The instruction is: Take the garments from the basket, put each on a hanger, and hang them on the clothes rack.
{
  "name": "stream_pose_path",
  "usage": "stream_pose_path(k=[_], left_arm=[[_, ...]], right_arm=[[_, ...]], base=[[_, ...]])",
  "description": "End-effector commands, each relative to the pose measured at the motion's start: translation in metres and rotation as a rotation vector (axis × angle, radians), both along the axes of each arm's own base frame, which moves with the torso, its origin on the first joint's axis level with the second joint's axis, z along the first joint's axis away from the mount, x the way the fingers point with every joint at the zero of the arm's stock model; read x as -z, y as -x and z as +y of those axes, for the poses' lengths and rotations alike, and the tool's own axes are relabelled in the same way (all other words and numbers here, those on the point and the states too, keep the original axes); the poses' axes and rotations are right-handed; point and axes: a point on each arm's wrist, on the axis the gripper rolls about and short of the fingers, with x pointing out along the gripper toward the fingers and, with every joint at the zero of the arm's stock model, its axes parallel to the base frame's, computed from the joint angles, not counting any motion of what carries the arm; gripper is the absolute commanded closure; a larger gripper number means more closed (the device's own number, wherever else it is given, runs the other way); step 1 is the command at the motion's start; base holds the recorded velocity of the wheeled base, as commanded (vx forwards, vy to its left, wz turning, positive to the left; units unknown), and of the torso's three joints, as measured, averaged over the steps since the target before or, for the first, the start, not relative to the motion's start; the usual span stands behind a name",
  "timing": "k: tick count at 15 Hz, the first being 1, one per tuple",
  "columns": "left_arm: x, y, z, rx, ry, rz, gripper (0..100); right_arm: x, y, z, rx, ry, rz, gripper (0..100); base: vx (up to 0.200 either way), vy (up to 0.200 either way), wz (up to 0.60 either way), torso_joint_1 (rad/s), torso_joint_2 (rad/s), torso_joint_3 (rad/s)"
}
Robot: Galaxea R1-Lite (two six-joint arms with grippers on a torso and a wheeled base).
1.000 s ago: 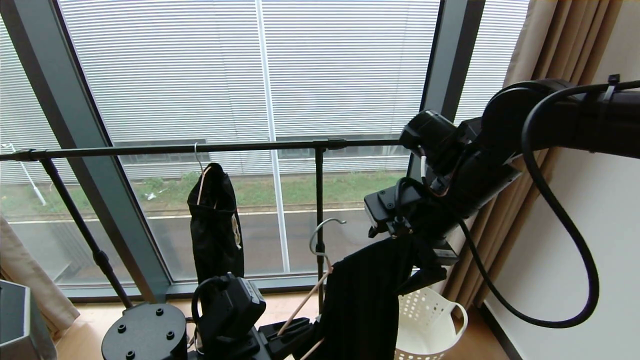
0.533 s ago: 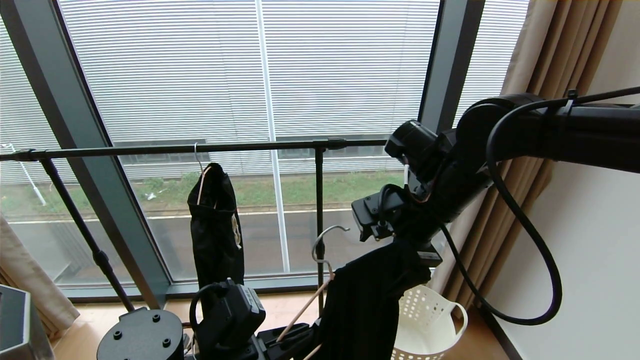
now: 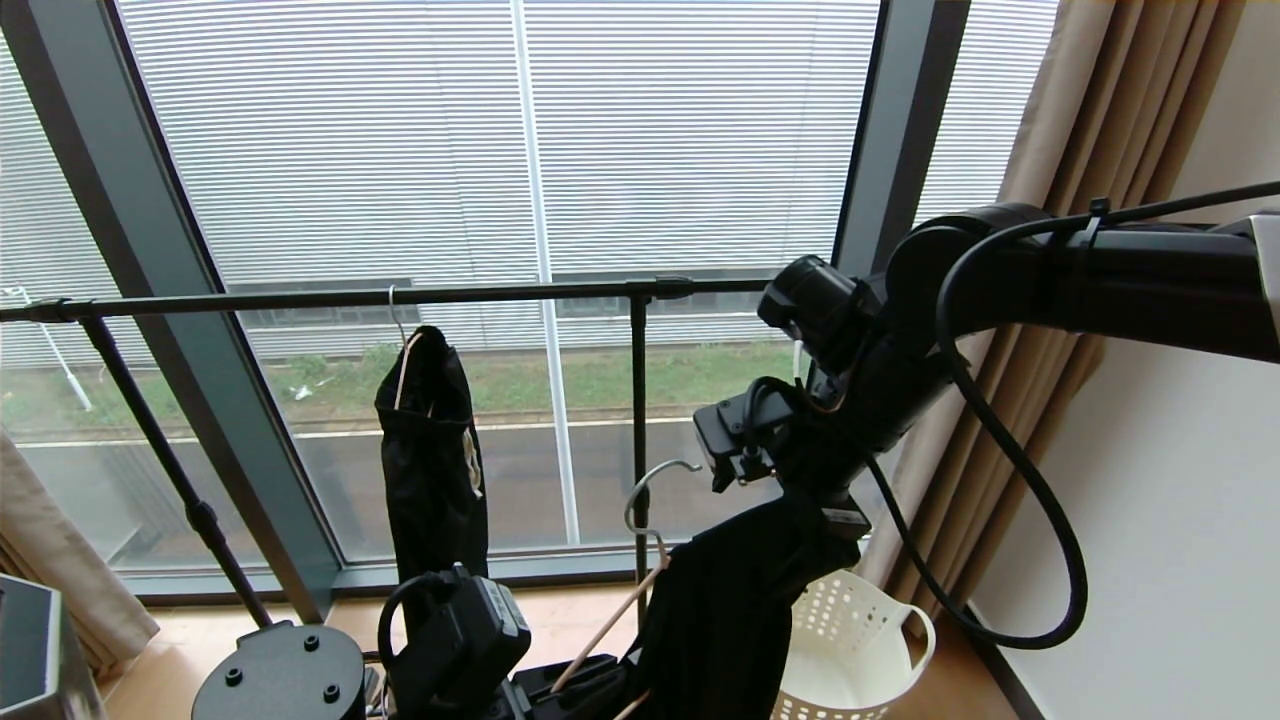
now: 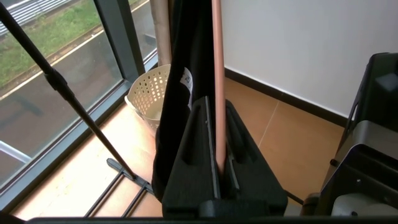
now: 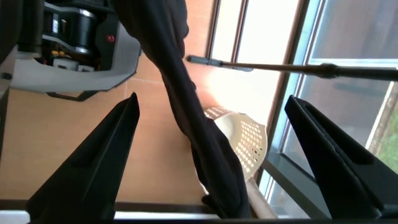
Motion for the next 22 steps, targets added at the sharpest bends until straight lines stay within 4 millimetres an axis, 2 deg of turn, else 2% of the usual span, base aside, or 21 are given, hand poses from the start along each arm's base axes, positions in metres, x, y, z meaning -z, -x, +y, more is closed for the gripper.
stream_pose_path(k=[1, 6, 22], left_arm=[[0.000, 0.000, 0.000, 0.000, 0.001, 0.001, 100], [0.000, -0.001, 0.000, -0.002, 0.002, -0.001, 100], [0.000, -0.001, 0.000, -0.002, 0.002, -0.004, 100]], right_arm=[[0.000, 0.001, -0.001, -0.002, -0.005, 0.009, 0], [0.007, 0.003, -0.002, -0.002, 0.006, 0.044, 0], [0.014, 0.002, 0.001, -0.007, -0.001, 0.072, 0]], base=[[0.000, 0.000, 0.00, 0.000, 0.00, 0.000], [0.000, 0.000, 0.00, 0.000, 0.00, 0.000], [0.000, 0.000, 0.00, 0.000, 0.00, 0.000]])
